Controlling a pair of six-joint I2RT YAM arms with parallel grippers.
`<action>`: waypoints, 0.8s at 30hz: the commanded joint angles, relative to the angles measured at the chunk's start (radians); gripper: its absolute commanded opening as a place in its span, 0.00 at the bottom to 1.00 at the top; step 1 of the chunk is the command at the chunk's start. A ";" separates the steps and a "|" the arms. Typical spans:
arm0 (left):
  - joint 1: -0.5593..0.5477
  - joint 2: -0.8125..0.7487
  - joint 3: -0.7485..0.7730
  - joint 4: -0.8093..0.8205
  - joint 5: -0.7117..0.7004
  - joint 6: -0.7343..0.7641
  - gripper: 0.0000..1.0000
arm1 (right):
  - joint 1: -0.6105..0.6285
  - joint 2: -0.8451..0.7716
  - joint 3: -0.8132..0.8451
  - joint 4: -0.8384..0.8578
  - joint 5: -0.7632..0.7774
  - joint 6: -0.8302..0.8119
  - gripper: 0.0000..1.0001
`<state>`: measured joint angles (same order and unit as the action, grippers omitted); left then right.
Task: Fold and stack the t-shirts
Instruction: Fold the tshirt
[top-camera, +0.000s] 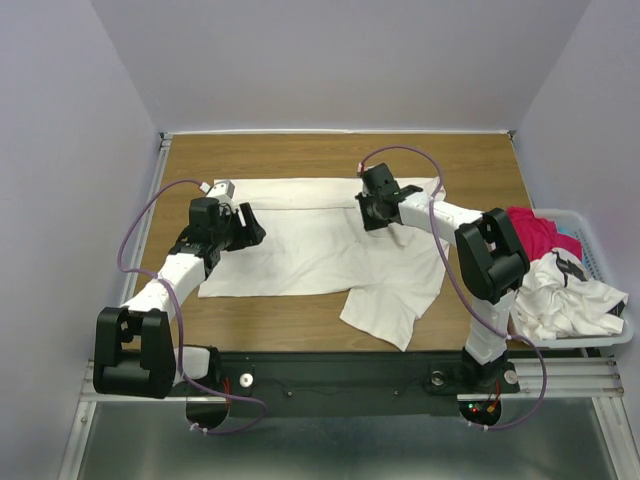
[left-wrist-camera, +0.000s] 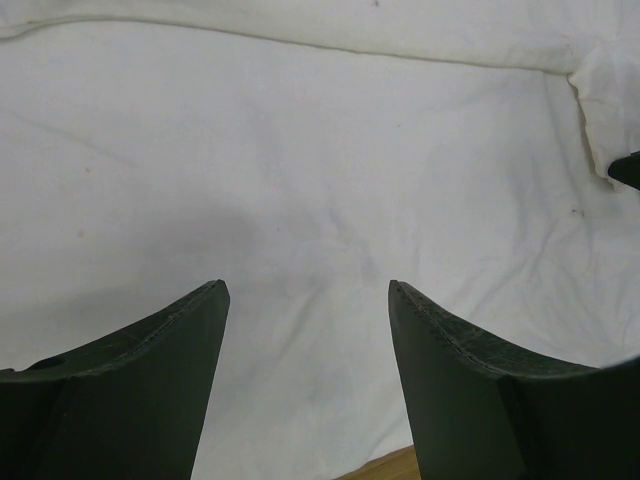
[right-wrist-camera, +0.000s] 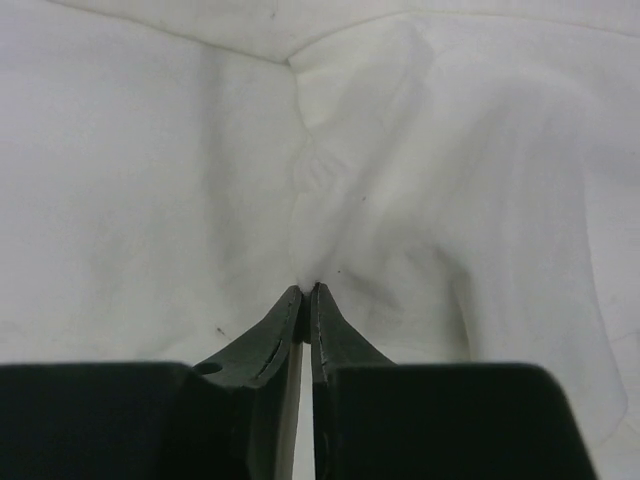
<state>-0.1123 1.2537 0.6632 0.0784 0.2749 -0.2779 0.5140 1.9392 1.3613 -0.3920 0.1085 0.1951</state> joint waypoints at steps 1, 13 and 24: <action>-0.006 -0.008 -0.005 0.023 -0.006 0.014 0.76 | 0.011 -0.034 0.051 0.008 -0.001 0.027 0.08; -0.004 0.004 -0.002 0.024 0.006 0.011 0.76 | 0.009 -0.005 0.062 0.005 -0.210 0.176 0.10; -0.006 -0.005 -0.005 0.024 0.003 0.006 0.76 | 0.000 -0.017 0.099 0.004 -0.133 0.221 0.46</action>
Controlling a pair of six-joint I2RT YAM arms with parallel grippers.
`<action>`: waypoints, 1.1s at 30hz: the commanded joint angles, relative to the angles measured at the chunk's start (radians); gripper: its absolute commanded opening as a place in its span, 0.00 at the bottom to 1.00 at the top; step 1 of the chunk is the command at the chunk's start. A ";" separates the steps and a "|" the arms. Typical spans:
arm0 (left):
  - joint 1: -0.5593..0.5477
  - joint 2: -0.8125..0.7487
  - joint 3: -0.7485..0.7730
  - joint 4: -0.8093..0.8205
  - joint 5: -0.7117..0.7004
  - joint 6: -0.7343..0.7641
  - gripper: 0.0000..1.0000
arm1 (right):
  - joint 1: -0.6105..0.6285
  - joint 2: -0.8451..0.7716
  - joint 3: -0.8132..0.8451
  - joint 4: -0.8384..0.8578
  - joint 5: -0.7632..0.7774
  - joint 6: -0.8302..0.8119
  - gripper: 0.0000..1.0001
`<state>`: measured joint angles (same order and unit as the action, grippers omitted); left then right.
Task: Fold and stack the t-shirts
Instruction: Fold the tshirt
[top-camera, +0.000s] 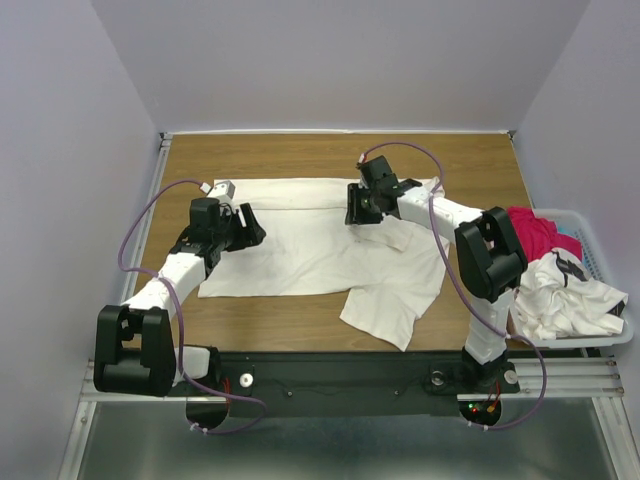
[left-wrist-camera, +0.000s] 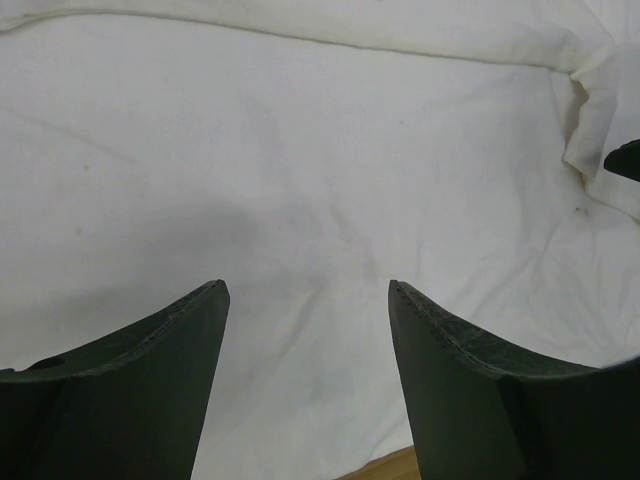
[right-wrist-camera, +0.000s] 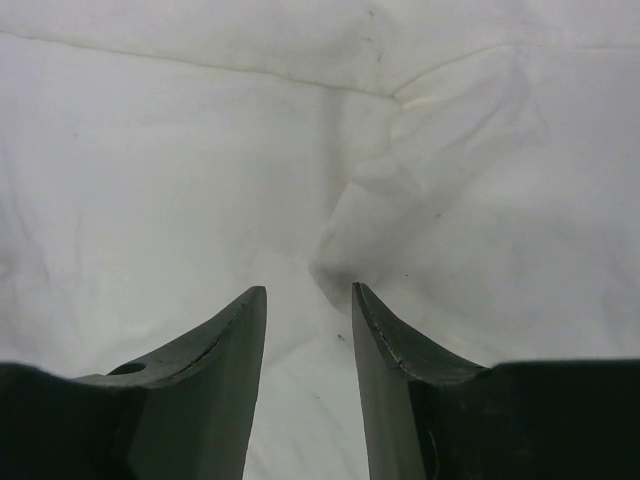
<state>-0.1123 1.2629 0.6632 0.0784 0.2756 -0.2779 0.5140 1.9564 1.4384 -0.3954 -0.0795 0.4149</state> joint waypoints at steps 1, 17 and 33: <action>-0.004 -0.016 -0.004 0.026 -0.004 0.005 0.76 | -0.009 -0.045 0.014 0.007 0.069 -0.007 0.46; 0.049 0.491 0.502 0.084 -0.087 -0.107 0.75 | -0.364 0.060 0.148 0.038 0.044 0.033 0.36; 0.152 0.819 0.736 -0.040 -0.058 -0.179 0.69 | -0.509 0.232 0.163 0.082 0.063 0.084 0.36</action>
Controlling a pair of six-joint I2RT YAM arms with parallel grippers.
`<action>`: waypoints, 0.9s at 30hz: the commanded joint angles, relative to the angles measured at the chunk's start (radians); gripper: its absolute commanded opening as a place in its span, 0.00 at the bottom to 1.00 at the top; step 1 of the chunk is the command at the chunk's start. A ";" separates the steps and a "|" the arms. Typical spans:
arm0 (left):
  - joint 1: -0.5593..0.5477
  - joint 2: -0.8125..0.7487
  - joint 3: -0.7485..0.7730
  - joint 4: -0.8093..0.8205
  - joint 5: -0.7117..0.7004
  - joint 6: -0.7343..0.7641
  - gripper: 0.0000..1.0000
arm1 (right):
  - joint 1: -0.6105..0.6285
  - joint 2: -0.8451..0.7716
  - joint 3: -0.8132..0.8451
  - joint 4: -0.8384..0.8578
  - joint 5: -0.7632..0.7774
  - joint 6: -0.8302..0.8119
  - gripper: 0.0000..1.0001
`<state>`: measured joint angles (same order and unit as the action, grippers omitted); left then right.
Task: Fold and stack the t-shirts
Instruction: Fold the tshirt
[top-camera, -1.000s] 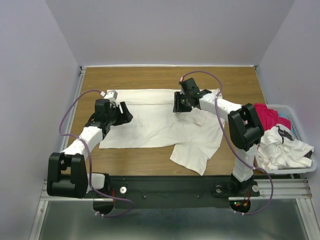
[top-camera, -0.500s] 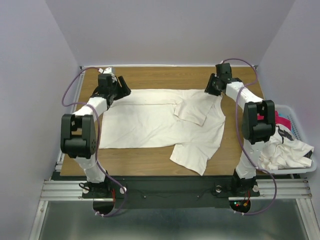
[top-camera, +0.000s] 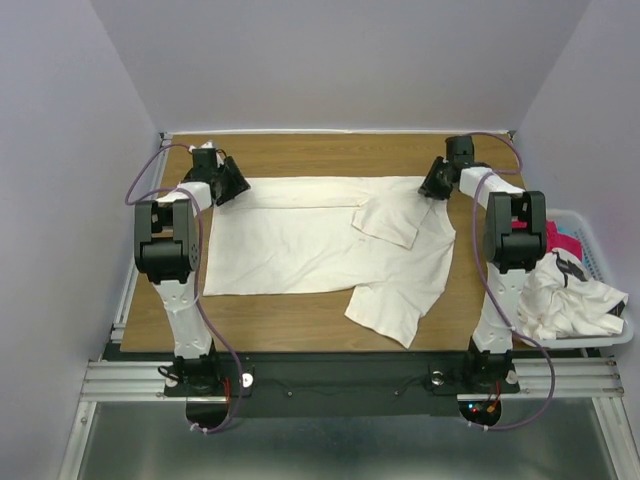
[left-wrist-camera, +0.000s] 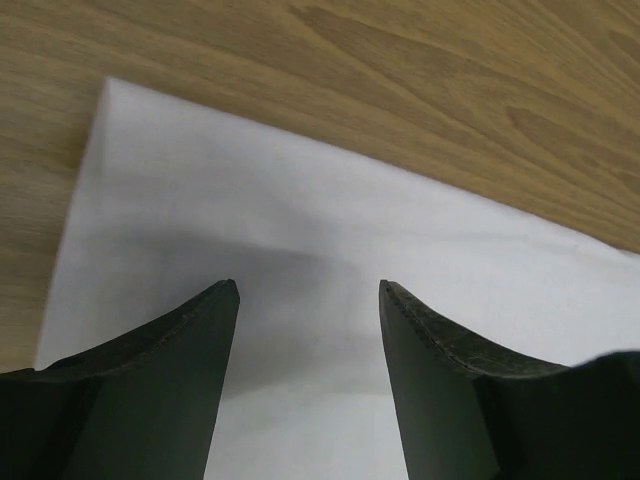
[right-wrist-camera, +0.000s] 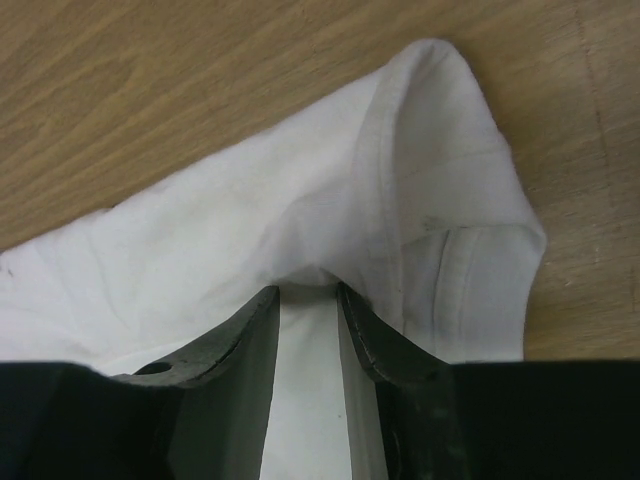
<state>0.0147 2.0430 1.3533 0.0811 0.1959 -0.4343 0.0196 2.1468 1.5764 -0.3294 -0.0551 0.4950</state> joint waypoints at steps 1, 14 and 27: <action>0.033 0.048 0.061 -0.046 0.036 -0.026 0.69 | -0.036 0.065 0.045 0.016 0.032 0.007 0.37; 0.059 0.270 0.391 -0.118 0.146 -0.027 0.70 | -0.046 0.234 0.321 0.013 -0.072 -0.012 0.49; 0.054 -0.439 -0.122 -0.162 -0.005 0.025 0.91 | -0.043 -0.316 -0.114 -0.016 -0.091 -0.039 0.67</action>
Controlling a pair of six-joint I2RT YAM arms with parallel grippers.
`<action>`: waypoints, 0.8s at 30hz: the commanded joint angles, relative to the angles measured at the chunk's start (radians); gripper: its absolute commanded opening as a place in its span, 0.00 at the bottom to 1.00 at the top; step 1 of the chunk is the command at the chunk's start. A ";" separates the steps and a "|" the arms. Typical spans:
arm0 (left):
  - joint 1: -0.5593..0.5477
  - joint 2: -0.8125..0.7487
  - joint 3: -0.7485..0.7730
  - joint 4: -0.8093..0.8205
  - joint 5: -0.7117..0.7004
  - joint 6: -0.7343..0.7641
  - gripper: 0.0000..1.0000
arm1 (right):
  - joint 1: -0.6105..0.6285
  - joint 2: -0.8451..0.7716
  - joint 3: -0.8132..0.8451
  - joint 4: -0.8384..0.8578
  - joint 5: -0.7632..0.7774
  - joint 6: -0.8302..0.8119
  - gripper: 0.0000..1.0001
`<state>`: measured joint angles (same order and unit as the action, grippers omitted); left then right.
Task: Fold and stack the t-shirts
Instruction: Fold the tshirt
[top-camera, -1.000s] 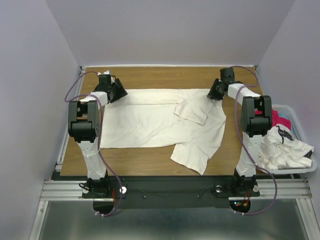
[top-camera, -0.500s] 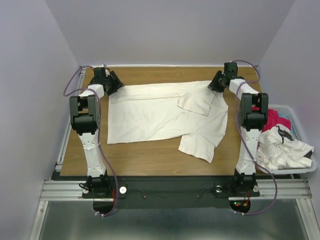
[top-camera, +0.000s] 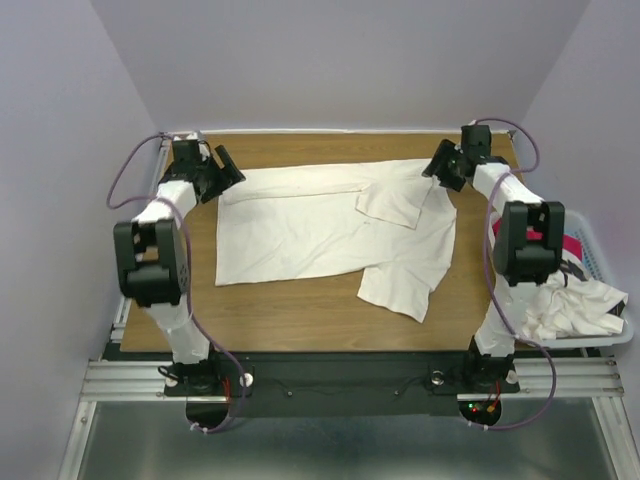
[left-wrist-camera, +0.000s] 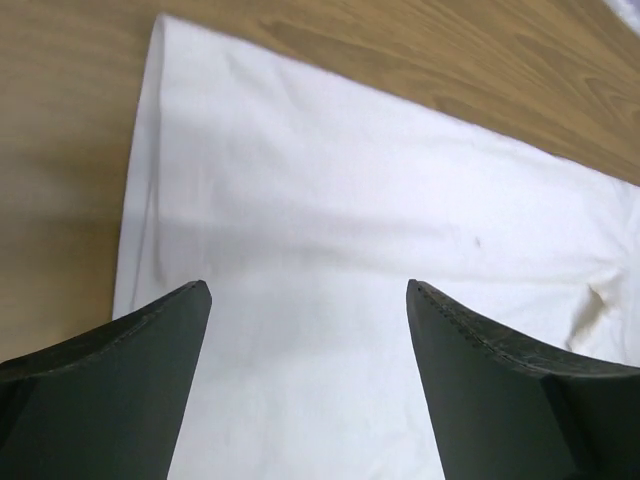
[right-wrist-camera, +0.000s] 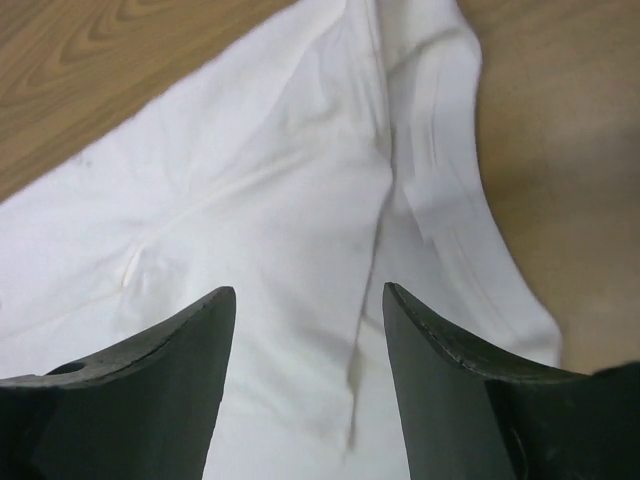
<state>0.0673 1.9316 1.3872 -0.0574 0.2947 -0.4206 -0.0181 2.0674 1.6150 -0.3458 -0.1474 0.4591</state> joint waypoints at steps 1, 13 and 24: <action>0.000 -0.388 -0.272 -0.039 -0.165 0.011 0.91 | -0.005 -0.284 -0.196 -0.010 0.017 -0.002 0.67; -0.026 -0.715 -0.691 -0.260 -0.371 -0.060 0.85 | -0.002 -0.613 -0.586 -0.165 0.088 -0.040 0.69; -0.116 -0.568 -0.706 -0.295 -0.453 -0.098 0.78 | -0.002 -0.661 -0.662 -0.171 0.095 -0.040 0.69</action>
<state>-0.0299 1.3472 0.6880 -0.3321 -0.1135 -0.4927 -0.0185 1.4441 0.9524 -0.5247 -0.0753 0.4335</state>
